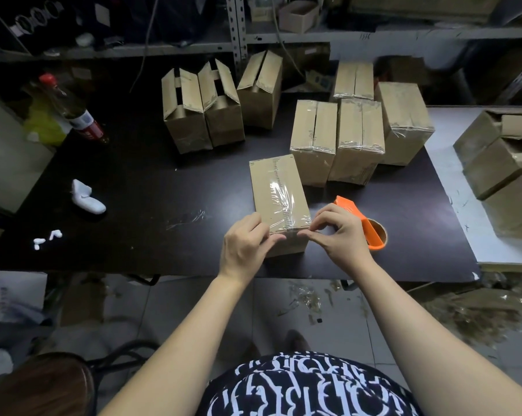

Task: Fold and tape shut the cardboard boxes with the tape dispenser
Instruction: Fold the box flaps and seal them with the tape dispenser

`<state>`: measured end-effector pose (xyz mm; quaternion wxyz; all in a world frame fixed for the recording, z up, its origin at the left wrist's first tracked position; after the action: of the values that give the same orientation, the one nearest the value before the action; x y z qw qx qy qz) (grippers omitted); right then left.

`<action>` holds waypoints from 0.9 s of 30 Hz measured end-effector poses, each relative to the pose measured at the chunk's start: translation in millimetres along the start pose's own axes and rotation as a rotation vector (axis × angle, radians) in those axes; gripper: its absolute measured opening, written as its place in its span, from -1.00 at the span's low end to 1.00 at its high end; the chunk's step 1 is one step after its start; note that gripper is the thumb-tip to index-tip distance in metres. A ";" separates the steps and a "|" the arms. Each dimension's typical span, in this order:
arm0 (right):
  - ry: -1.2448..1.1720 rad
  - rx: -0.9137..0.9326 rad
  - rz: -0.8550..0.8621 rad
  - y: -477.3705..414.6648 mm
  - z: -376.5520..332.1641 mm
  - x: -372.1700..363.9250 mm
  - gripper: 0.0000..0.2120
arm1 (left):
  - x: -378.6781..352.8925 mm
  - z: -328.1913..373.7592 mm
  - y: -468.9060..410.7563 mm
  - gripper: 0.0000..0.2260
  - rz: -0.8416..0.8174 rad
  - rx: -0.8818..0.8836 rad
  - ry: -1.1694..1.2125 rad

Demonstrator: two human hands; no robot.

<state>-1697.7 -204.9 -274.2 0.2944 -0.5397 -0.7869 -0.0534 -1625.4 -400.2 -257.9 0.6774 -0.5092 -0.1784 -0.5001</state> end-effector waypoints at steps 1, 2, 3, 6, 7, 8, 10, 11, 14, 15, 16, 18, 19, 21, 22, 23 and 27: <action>-0.002 0.002 -0.015 -1.5 0.4 -0.4 -0.82 | -1.5 -2.0 3.0 -0.64 -0.005 -0.003 0.012; -0.004 0.003 -0.038 -3.6 1.3 -0.5 -0.81 | -3.1 -3.4 6.4 -0.68 -0.009 0.002 0.032; -0.006 0.001 -0.062 -5.6 2.1 -0.5 -0.80 | -4.6 -4.4 9.2 -0.73 -0.008 0.017 0.060; -0.011 -0.021 -0.117 -10.0 3.7 -1.0 -0.81 | -8.8 -6.7 13.7 -0.87 -0.006 0.054 0.142; -0.017 -0.039 -0.133 -10.4 5.8 -1.0 -0.82 | -9.4 -6.3 13.2 -0.83 -0.005 0.048 0.142; -0.035 -0.062 -0.145 -10.0 8.0 -0.6 -0.82 | -10.2 -5.9 12.5 -0.77 -0.006 0.033 0.140; -0.079 -0.097 -0.152 -8.2 11.3 2.2 -0.78 | -11.9 -7.2 11.9 -0.73 -0.035 0.026 0.170; -0.093 -0.107 -0.154 -9.2 12.8 3.6 -0.76 | -11.7 -8.6 12.0 -0.72 -0.057 0.037 0.192; -0.104 -0.143 -0.143 -10.1 17.3 5.0 -0.77 | -10.4 -10.1 14.8 -0.67 -0.101 0.038 0.254; -0.114 -0.156 -0.117 -9.3 17.8 5.0 -0.77 | -9.5 -9.7 14.8 -0.67 -0.098 0.040 0.267; -0.126 -0.182 -0.079 -9.1 19.6 5.6 -0.78 | -9.7 -9.0 14.3 -0.66 -0.094 0.038 0.271; -0.146 -0.273 0.008 -9.5 24.7 7.8 -0.78 | -13.1 -5.5 11.9 -0.67 -0.099 0.006 0.254; -0.148 -0.326 0.057 -9.5 27.4 9.0 -0.79 | -15.0 -1.6 10.6 -0.68 -0.113 -0.023 0.236; -0.118 -0.388 0.172 -11.4 29.3 12.6 -0.84 | -17.6 7.2 6.9 -0.71 -0.146 -0.082 0.206; -0.093 -0.403 0.224 -12.2 28.0 14.3 -0.85 | -15.9 9.8 3.4 -0.75 -0.146 -0.097 0.212; -0.075 -0.411 0.264 -12.3 25.0 14.9 -0.86 | -11.9 9.8 -1.2 -0.78 -0.129 -0.092 0.226; -0.134 -0.390 0.278 -6.0 11.9 2.0 -0.82 | 4.4 -22.0 -27.2 -0.84 0.000 0.102 0.176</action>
<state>-1708.3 -200.9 -281.5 0.1365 -0.6917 -0.6976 -0.1272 -1652.7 -421.0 -249.9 0.7156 -0.4279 -0.1434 -0.5332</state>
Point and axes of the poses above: each hand's wrist, its own y-axis away from the middle knuckle, its own x-axis out of the back of the hand, z = x × y, the point moved 7 cm from there along -y, towards the middle knuckle, and after that the axes turned 5 degrees about -z, right-handed, at the moved point
